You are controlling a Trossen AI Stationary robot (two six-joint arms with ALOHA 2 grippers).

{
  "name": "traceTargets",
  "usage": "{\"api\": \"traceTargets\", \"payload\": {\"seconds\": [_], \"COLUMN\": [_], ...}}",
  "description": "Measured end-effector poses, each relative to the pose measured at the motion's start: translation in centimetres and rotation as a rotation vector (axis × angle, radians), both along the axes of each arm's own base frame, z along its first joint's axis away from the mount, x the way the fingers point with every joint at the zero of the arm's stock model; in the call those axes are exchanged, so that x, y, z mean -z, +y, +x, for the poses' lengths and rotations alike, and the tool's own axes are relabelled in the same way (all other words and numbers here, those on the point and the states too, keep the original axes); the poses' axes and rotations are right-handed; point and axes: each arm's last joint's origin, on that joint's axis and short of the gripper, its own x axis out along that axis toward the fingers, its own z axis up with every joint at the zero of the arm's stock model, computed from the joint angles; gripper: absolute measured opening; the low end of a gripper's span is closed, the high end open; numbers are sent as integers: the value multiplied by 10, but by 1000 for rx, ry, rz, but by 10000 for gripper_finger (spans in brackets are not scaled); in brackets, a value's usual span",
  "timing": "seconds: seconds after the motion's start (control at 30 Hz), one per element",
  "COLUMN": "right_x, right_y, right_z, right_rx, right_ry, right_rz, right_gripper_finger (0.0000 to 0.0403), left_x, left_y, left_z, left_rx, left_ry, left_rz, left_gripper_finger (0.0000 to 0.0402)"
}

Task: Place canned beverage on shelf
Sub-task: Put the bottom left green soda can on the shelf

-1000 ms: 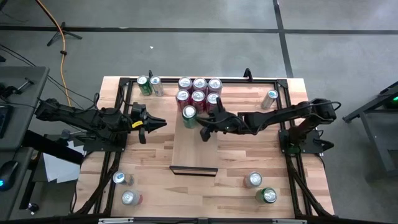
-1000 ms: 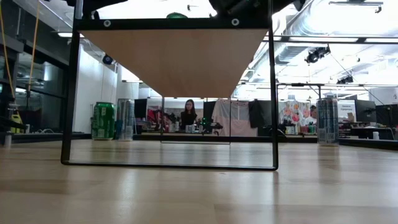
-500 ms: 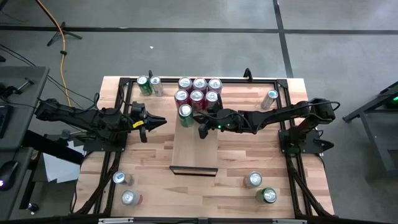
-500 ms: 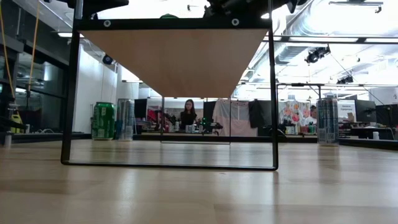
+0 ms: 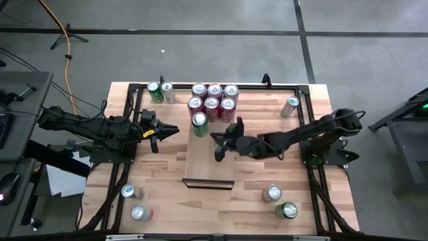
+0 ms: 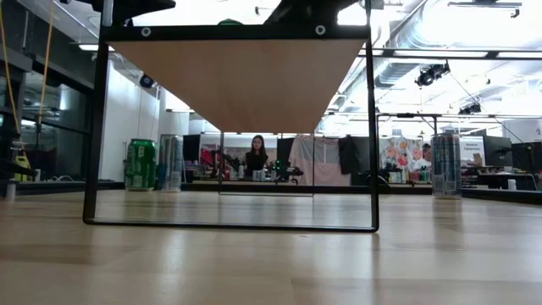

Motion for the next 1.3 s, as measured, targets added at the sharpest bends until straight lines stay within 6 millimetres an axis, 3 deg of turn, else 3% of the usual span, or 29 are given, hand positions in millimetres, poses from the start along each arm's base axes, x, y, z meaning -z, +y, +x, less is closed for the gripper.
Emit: {"api": "traceTargets", "payload": {"seconds": [0.07,0.2,0.3,0.4,0.7,1.3], "right_x": [-6,-17,-20,-17,-20,-24], "right_y": [11,26,27,19,-8,-28], "right_z": [4,16,25,33,43,52], "right_rx": [-28,-163,-288,-370,-418,-498], "right_ry": [85,382,620,800,927,851], "right_rz": [-97,-457,-727,-885,-1037,-1044], "right_gripper_finger": [0,0,0,0,0,0], "left_x": [0,0,1,0,0,0], "left_y": [0,1,1,1,0,0], "left_z": [0,0,0,0,0,0], "left_rx": [-12,-21,-20,-18,-18,-17], "left_ry": [0,4,5,2,-1,-1], "left_rz": [2,4,3,-7,-24,-24], "left_gripper_finger": [0,0,1,0,1,0]}}
